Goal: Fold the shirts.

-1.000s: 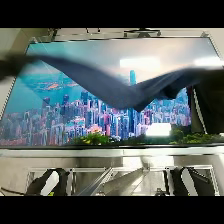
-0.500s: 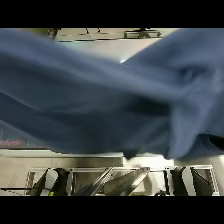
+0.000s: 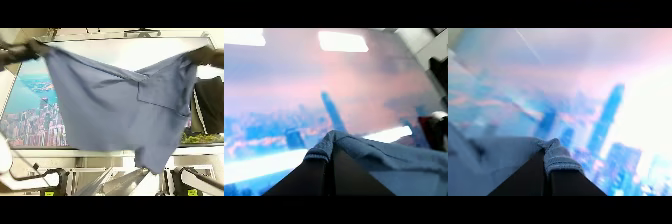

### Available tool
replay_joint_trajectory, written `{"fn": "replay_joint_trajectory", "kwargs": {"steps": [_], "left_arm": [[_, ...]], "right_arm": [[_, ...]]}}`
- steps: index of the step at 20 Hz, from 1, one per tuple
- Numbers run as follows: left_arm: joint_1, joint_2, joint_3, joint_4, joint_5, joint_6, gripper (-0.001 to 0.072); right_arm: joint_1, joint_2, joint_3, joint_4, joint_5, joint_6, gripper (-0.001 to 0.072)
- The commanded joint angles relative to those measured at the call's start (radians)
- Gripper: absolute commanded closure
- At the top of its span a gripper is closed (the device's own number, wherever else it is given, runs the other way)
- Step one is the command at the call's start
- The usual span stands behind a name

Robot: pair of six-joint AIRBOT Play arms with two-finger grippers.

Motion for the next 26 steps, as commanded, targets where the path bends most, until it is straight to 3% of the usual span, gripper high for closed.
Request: {"fn": "replay_joint_trajectory", "kwargs": {"steps": [1, 4, 7, 12, 21, 26], "left_arm": [[-0.044, -0.249, 0.003, 0.181, 0.108, -0.04, 0.0687], [-0.012, -0.391, 0.023, 0.181, 0.177, -0.018, 0.0687], [0.0, -0.518, 0.122, 0.182, 0.159, -0.003, 0.0688], [0.0, -0.651, 0.272, 0.185, 0.09, -0.003, 0.0689], [-0.017, -0.717, 0.273, 0.211, 0.03, 0.008, 0.0697], [-0.022, -0.716, 0.274, 0.233, -0.078, 0.002, 0.0686]], "right_arm": [[0.033, -0.298, -0.012, -0.047, -0.103, -0.006, 0.069], [0.031, -0.495, 0.088, 0.121, -0.091, -0.061, 0.069], [0.032, -0.566, 0.121, 0.149, -0.073, -0.085, 0.069], [-0.003, -0.587, 0.121, 0.056, -0.065, -0.088, 0.069], [-0.001, -0.671, 0.12, -0.009, -0.035, -0.084, 0.069], [-0.001, -0.672, 0.121, -0.074, 0.002, -0.023, 0.0687]]}}
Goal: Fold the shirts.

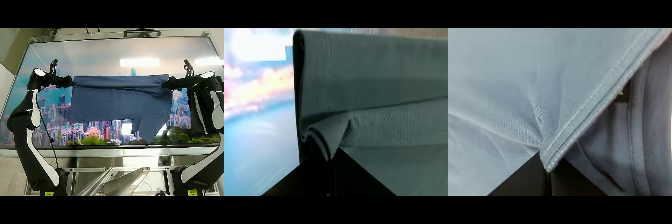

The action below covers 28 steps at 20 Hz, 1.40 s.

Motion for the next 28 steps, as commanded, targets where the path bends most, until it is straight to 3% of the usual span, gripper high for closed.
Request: {"fn": "replay_joint_trajectory", "kwargs": {"steps": [1, 2, 3, 4, 9, 11, 14, 17, 18, 19, 20, 21, 23, 25, 28], "left_arm": [[-0.002, 0.0, 0.002, 0.012, -0.097, -0.005, 0.0686], [-0.002, 0.006, 0.002, 0.012, -0.135, -0.005, 0.0685], [0.0, 0.015, 0.001, 0.012, -0.171, -0.006, 0.0686], [0.005, 0.028, 0.002, 0.014, -0.211, -0.019, 0.0686], [0.09, 0.161, -0.026, 0.014, -0.433, -0.06, 0.0691], [0.131, 0.272, -0.158, 0.015, -0.468, -0.041, 0.0697], [0.199, 0.486, -0.485, 0.012, -0.385, 0.038, 0.0695], [0.239, 0.603, -0.742, 0.004, -0.214, 0.115, 0.0684], [0.239, 0.608, -0.787, 0.005, -0.152, 0.157, 0.0594], [0.231, 0.605, -0.825, 0.004, -0.077, 0.184, 0.0382], [0.223, 0.595, -0.848, 0.008, -0.022, 0.184, 0.0257], [0.219, 0.576, -0.85, 0.016, -0.011, 0.183, 0.0018], [0.23, 0.535, -0.803, 0.046, -0.113, 0.157, -0.0013], [0.248, 0.514, -0.764, 0.104, -0.256, 0.056, -0.0012], [0.262, 0.565, -0.893, 0.113, -0.307, 0.003, 0.0005]], "right_arm": [[-0.002, -0.003, 0.001, -0.058, 0.03, 0.067, 0.0679], [-0.005, -0.003, 0.001, -0.064, 0.032, 0.093, 0.0564], [-0.011, -0.002, 0.001, -0.064, 0.049, 0.117, 0.0355], [-0.021, 0.002, 0.004, -0.064, 0.086, 0.132, 0.033], [-0.112, 0.121, -0.018, -0.065, 0.364, 0.139, 0.0376], [-0.14, 0.225, -0.127, -0.101, 0.401, 0.134, 0.0468], [-0.185, 0.451, -0.414, -0.204, 0.382, 0.109, 0.0466], [-0.231, 0.661, -0.67, -0.196, 0.223, 0.108, 0.0428], [-0.231, 0.702, -0.719, -0.189, 0.179, 0.109, 0.0336], [-0.229, 0.731, -0.755, -0.172, 0.163, 0.109, 0.0319], [-0.229, 0.746, -0.772, -0.148, 0.171, 0.108, 0.0319], [-0.229, 0.753, -0.776, -0.134, 0.192, 0.108, 0.0319], [-0.229, 0.767, -0.776, -0.129, 0.233, 0.109, 0.032], [-0.229, 0.774, -0.776, -0.131, 0.24, 0.1, 0.0322], [-0.229, 0.774, -0.776, -0.134, 0.237, 0.058, 0.0323]]}}
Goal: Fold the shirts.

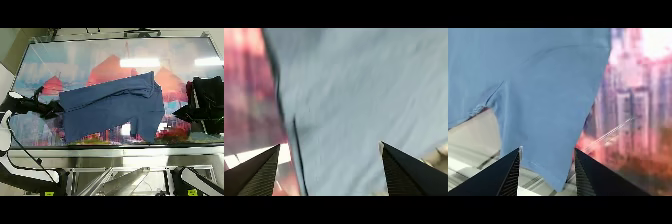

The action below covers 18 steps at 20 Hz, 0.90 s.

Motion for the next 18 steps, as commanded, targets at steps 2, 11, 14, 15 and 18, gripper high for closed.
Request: {"fn": "replay_joint_trajectory", "kwargs": {"steps": [2, 11, 14, 15, 18], "left_arm": [[0.011, 0.074, -0.203, 0.031, -0.031, -0.06, 0.0005], [0.011, 0.195, -0.467, 0.043, 0.002, -0.084, 0.0006], [0.011, 0.218, -0.513, -0.001, 0.023, -0.081, 0.0075], [0.011, 0.217, -0.504, 0.002, 0.038, -0.08, 0.0288], [0.011, 0.218, -0.429, 0.002, 0.075, -0.067, 0.069]], "right_arm": [[-0.001, 0.011, -0.009, 0.003, -0.035, -0.033, 0.0323], [0.0, 0.005, -0.009, 0.003, -0.15, -0.032, 0.0323], [0.0, -0.042, -0.009, 0.007, -0.183, -0.032, 0.0323], [0.002, -0.068, -0.009, 0.009, -0.183, -0.032, 0.0323], [0.027, -0.143, -0.009, 0.014, -0.186, -0.059, 0.0323]]}}
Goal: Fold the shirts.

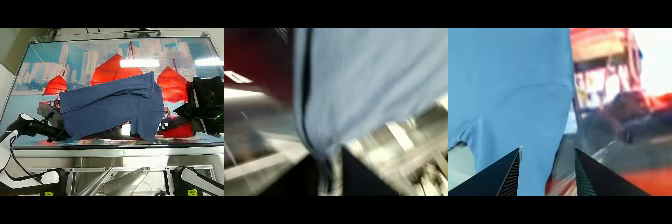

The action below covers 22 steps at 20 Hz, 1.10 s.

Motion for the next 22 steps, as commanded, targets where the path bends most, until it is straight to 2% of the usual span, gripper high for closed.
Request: {"fn": "replay_joint_trajectory", "kwargs": {"steps": [1, 9, 15, 16, 17, 18, 20, 21, 22], "left_arm": [[0.001, 0.008, 0.062, -0.027, 0.01, 0.003, 0.0687], [0.001, 0.008, 0.199, -0.027, 0.027, 0.002, 0.0686], [0.002, 0.008, 0.208, -0.017, 0.048, 0.003, 0.0685], [0.002, 0.008, 0.208, -0.017, 0.053, 0.003, 0.0685], [0.001, 0.008, 0.208, -0.018, 0.061, 0.003, 0.0685], [0.001, 0.008, 0.208, -0.018, 0.068, 0.003, 0.0685], [0.003, 0.008, 0.208, -0.017, 0.073, 0.003, 0.0685], [0.006, 0.008, 0.208, -0.017, 0.071, 0.009, 0.0685], [0.014, 0.008, 0.208, -0.017, 0.067, 0.016, 0.0685]], "right_arm": [[0.034, -0.082, 0.0, 0.005, -0.02, -0.018, 0.0323], [0.242, -0.257, 0.0, 0.005, -0.066, -0.014, 0.033], [0.22, -0.264, 0.014, 0.009, -0.096, -0.014, 0.0331], [0.222, -0.267, 0.013, 0.011, -0.089, -0.014, 0.0363], [0.233, -0.271, 0.013, 0.013, -0.067, -0.014, 0.0435], [0.25, -0.273, 0.013, 0.013, -0.043, -0.015, 0.0477], [0.294, -0.273, 0.013, 0.05, 0.021, -0.038, 0.0509], [0.309, -0.271, 0.013, 0.087, 0.069, -0.076, 0.0684], [0.316, -0.264, 0.014, 0.115, 0.114, -0.087, 0.0688]]}}
